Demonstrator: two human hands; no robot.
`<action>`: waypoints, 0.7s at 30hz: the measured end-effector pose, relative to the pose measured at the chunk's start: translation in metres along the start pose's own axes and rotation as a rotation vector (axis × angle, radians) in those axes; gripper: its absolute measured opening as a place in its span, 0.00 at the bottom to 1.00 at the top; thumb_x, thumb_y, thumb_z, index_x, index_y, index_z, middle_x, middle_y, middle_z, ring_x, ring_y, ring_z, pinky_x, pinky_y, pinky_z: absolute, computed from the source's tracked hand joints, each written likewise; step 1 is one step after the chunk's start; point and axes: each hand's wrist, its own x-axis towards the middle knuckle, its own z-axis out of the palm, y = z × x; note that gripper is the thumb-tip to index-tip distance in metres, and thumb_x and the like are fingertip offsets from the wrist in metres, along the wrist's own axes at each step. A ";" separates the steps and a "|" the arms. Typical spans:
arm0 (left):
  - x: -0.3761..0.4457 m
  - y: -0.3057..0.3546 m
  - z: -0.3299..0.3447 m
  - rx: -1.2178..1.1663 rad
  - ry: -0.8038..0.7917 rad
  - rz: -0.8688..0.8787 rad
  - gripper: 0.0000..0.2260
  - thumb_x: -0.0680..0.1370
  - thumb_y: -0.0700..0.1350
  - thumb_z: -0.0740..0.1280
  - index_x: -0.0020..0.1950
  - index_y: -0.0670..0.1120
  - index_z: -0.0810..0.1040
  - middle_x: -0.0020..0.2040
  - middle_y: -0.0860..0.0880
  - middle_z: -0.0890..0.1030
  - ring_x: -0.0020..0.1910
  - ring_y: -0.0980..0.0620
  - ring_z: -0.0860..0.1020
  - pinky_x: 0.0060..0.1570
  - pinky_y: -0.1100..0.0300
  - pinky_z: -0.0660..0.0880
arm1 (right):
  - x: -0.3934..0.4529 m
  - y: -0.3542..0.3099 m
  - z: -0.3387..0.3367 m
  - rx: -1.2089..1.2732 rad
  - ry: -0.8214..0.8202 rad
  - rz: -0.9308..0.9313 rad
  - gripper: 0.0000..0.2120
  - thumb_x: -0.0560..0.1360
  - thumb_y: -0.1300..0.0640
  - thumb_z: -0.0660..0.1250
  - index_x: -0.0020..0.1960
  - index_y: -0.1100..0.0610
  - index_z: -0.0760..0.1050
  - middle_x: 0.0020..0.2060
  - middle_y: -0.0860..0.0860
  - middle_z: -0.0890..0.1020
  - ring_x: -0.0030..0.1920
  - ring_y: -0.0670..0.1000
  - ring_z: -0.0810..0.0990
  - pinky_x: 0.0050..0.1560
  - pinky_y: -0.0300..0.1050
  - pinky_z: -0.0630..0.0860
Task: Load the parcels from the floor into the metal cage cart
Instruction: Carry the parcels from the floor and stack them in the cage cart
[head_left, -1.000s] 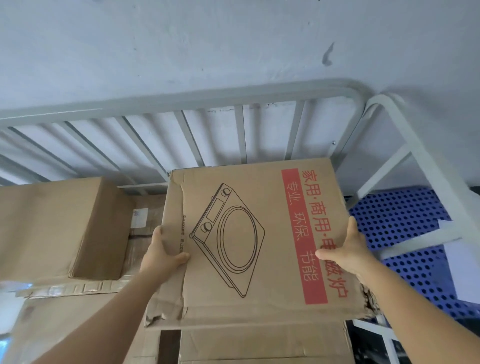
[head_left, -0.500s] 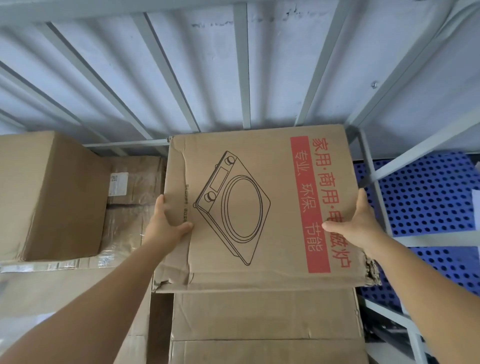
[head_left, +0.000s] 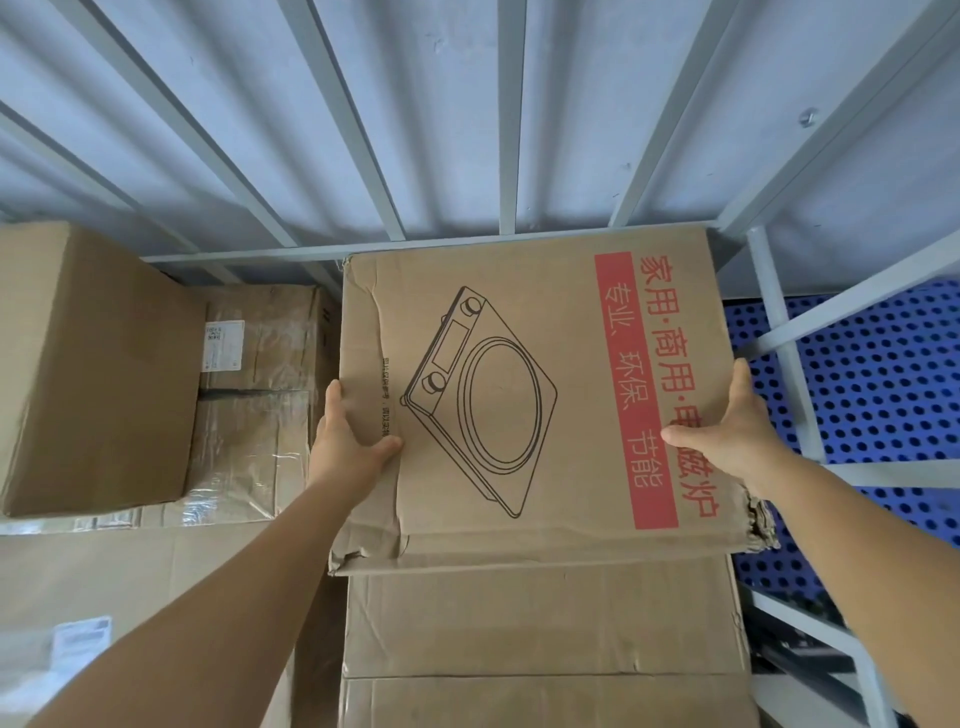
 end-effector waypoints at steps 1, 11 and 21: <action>0.001 0.000 0.001 0.008 -0.003 0.001 0.45 0.73 0.46 0.74 0.78 0.55 0.46 0.73 0.45 0.63 0.67 0.40 0.69 0.63 0.43 0.70 | 0.001 0.000 0.000 -0.017 0.000 0.010 0.62 0.65 0.57 0.80 0.78 0.44 0.36 0.74 0.55 0.59 0.72 0.58 0.64 0.69 0.64 0.65; -0.028 0.016 -0.011 0.485 -0.074 0.159 0.37 0.75 0.56 0.69 0.77 0.46 0.55 0.76 0.46 0.57 0.72 0.44 0.62 0.69 0.47 0.65 | -0.047 -0.011 0.002 -0.512 0.034 -0.126 0.55 0.70 0.42 0.74 0.80 0.52 0.39 0.79 0.54 0.51 0.76 0.60 0.57 0.72 0.62 0.61; -0.148 0.032 -0.051 0.785 -0.162 0.507 0.36 0.78 0.57 0.64 0.79 0.50 0.47 0.79 0.49 0.52 0.78 0.49 0.50 0.76 0.49 0.52 | -0.195 -0.014 -0.005 -0.775 0.001 -0.311 0.50 0.76 0.41 0.67 0.79 0.53 0.33 0.79 0.50 0.41 0.79 0.54 0.44 0.76 0.57 0.46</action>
